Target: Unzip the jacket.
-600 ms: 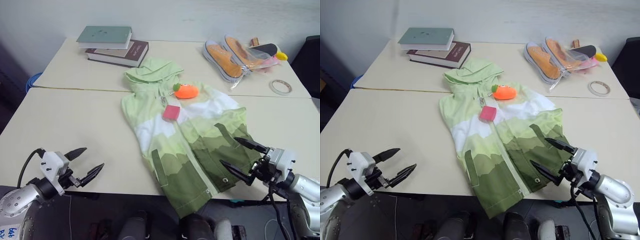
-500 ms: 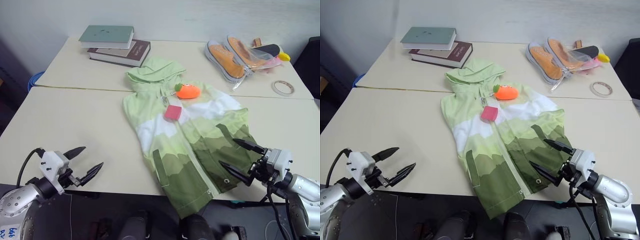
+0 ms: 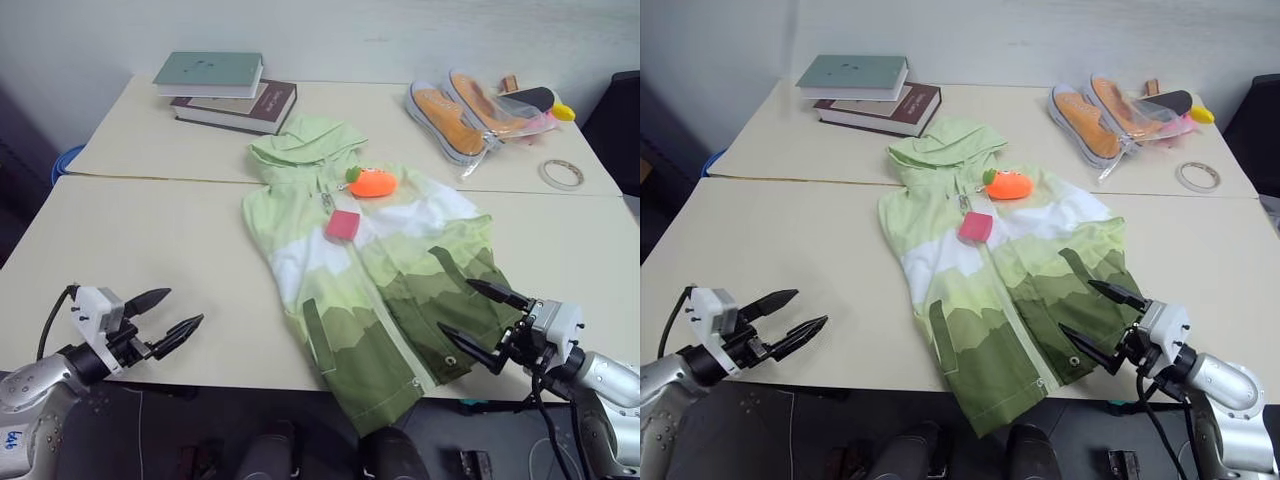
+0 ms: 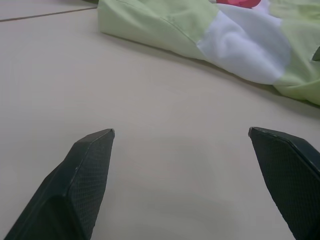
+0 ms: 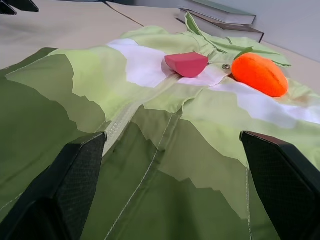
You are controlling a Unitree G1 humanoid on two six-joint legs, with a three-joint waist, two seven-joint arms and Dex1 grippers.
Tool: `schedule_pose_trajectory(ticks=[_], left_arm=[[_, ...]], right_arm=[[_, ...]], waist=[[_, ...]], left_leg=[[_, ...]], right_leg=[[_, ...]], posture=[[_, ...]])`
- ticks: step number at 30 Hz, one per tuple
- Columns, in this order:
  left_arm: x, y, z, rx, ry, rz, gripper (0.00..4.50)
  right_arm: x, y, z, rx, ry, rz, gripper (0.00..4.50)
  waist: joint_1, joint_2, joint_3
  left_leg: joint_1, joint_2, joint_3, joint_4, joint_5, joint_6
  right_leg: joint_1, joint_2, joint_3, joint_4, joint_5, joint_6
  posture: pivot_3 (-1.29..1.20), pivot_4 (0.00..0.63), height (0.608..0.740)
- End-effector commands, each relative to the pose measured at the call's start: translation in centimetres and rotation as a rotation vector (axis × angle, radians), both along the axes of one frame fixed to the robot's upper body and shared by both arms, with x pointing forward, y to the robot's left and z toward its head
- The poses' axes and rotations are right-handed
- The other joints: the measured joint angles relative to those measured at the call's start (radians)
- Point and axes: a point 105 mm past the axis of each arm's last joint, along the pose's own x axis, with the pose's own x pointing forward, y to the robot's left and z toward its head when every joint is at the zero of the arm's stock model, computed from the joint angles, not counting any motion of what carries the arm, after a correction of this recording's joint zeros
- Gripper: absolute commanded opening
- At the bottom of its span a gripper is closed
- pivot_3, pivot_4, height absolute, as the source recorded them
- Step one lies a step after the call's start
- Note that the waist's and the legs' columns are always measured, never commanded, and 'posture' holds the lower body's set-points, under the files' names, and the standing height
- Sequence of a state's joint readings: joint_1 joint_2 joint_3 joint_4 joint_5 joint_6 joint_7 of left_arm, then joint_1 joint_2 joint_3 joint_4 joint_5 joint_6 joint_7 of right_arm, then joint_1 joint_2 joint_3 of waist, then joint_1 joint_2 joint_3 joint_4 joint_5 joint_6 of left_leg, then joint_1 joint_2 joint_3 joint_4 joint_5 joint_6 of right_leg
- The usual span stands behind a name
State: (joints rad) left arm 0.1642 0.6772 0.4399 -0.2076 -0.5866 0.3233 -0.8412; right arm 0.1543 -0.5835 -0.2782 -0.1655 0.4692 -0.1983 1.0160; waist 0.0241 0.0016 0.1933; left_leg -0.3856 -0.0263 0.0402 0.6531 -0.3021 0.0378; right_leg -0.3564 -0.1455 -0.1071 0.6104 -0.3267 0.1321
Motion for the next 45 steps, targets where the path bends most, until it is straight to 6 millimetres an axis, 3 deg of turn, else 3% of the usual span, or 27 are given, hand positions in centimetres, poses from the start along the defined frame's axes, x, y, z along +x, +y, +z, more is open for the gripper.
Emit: schedule_pose_trajectory(ticks=[1, 4, 7, 11, 15, 21, 24, 29, 34, 35, 37, 39, 40, 43, 45], left_arm=[[0.9, -2.6, 2.5, 0.009, -0.074, -0.115, 4.50], [2.8, -5.2, 3.6, 0.023, -0.115, -0.197, 4.50], [5.6, -8.5, 4.2, 0.034, -0.159, -0.280, 4.50], [10.8, -14.3, 5.5, 0.026, -0.267, -0.320, 4.50], [13.4, -19.7, 5.9, 0.064, -0.277, -0.411, 4.50], [16.5, -23.1, 3.3, 0.231, -0.211, -0.409, 4.50], [17.5, -23.7, 2.6, 0.253, -0.196, -0.360, 3.98], [17.8, -24.6, 2.5, 0.266, -0.214, -0.359, 2.48], [18.1, -23.4, 3.7, 0.199, -0.255, -0.327, 1.12], [18.2, -22.4, 5.2, 0.098, -0.291, -0.284, 0.97], [18.3, -18.9, 8.4, -0.104, -0.397, -0.155, 0.77], [17.7, -13.4, 10.0, -0.182, -0.480, 0.018, 0.73], [17.1, -10.8, 10.1, -0.164, -0.500, 0.088, 0.73], [14.9, -5.6, 10.0, -0.094, -0.514, 0.230, 0.73], [12.9, -0.7, 9.2, -0.049, -0.473, 0.378, 0.73]], right_arm=[[-0.2, 1.6, 2.3, 0.045, -0.104, 0.033, 4.48], [0.0, 3.0, 4.9, 0.161, -0.190, 0.033, 4.48], [0.6, 3.5, 6.1, 0.224, -0.230, -0.003, 4.48], [0.9, 3.7, 5.7, 0.214, -0.217, -0.031, 4.48], [1.0, 3.3, 5.1, 0.209, -0.220, -0.079, 4.48], [1.1, 1.9, 3.9, 0.210, -0.213, -0.181, 4.48], [0.9, 1.6, 3.7, 0.214, -0.218, -0.216, 4.50], [0.4, 1.5, 3.4, 0.217, -0.223, -0.240, 4.50], [0.4, 1.9, 3.5, 0.222, -0.230, -0.231, 4.50], [0.5, 2.3, 3.6, 0.221, -0.231, -0.206, 4.50], [0.8, 3.7, 4.1, 0.206, -0.237, -0.125, 4.50], [0.8, 5.5, 4.4, 0.160, -0.242, -0.006, 4.50], [0.6, 6.3, 4.5, 0.131, -0.242, 0.053, 4.50], [0.4, 7.5, 4.6, 0.093, -0.237, 0.150, 4.50], [0.6, 8.2, 4.7, 0.078, -0.225, 0.202, 4.50]], waist=[[0.002, 0.000, 0.000], [0.002, 0.000, 0.000], [0.003, 0.000, 0.000], [0.010, -0.001, 0.000], [0.014, -0.001, 0.000], [-0.002, -0.001, 0.000], [0.000, -0.001, 0.000], [0.004, -0.002, 0.000], [0.001, -0.002, 0.000], [-0.001, -0.002, 0.000], [-0.012, -0.002, 0.000], [-0.032, -0.001, 0.000], [-0.041, -0.001, 0.000], [-0.042, -0.001, 0.000], [-0.037, -0.001, 0.000]], left_leg=[[0.000, 0.000, 0.000, 0.000, 0.000, 0.000], [0.000, -0.001, -0.001, 0.001, 0.000, 0.000], [0.000, -0.001, 0.000, 0.001, 0.000, 0.000], [-0.001, -0.001, -0.001, 0.006, 0.000, 0.000], [-0.005, -0.001, 0.000, 0.009, 0.000, 0.001], [-0.004, 0.002, 0.003, 0.009, 0.000, 0.001], [-0.004, 0.003, 0.004, 0.009, 0.000, 0.001], [-0.005, 0.003, 0.004, 0.010, 0.000, 0.001], [-0.004, 0.003, 0.004, 0.010, 0.000, 0.001], [-0.004, 0.003, 0.004, 0.010, 0.000, 0.001], [-0.004, 0.003, 0.004, 0.010, 0.000, 0.001], [-0.004, 0.005, 0.005, 0.010, 0.000, 0.000], [-0.004, 0.006, 0.005, 0.010, 0.000, 0.000], [-0.002, 0.006, 0.000, 0.009, -0.001, -0.003], [-0.002, 0.006, -0.001, 0.010, -0.001, -0.003]], right_leg=[[0.000, 0.000, 0.000, 0.000, 0.000, 0.000], [0.000, 0.001, 0.000, 0.001, 0.000, 0.000], [0.000, 0.006, 0.000, 0.002, 0.000, 0.000], [0.000, 0.008, 0.001, 0.004, 0.000, 0.000], [-0.001, 0.009, 0.001, 0.004, 0.000, 0.000], [-0.002, 0.012, 0.001, 0.004, 0.000, 0.000], [-0.003, 0.012, 0.001, 0.005, 0.000, 0.000], [-0.003, 0.011, 0.001, 0.004, 0.000, 0.000], [-0.003, 0.011, 0.002, 0.005, 0.000, 0.000], [-0.003, 0.011, 0.002, 0.005, 0.000, 0.000], [-0.004, 0.011, 0.002, 0.006, 0.000, 0.000], [-0.005, 0.011, 0.003, 0.007, 0.000, 0.000], [-0.006, 0.012, 0.003, 0.008, 0.000, 0.000], [-0.005, 0.013, 0.001, 0.011, -0.001, -0.002], [-0.005, 0.013, 0.001, 0.011, -0.001, -0.002]], posture=[[0.00, 0.150, 0.740], [0.00, 0.150, 0.740], [0.00, 0.150, 0.740], [0.00, 0.150, 0.740], [0.00, 0.150, 0.740], [0.00, 0.150, 0.740], [0.00, 0.150, 0.740], [0.00, 0.150, 0.740], [0.00, 0.150, 0.740], [0.00, 0.150, 0.740], [0.00, 0.150, 0.740], [0.00, 0.150, 0.740], [0.00, 0.150, 0.740], [0.00, 0.150, 0.740], [0.00, 0.150, 0.740]])
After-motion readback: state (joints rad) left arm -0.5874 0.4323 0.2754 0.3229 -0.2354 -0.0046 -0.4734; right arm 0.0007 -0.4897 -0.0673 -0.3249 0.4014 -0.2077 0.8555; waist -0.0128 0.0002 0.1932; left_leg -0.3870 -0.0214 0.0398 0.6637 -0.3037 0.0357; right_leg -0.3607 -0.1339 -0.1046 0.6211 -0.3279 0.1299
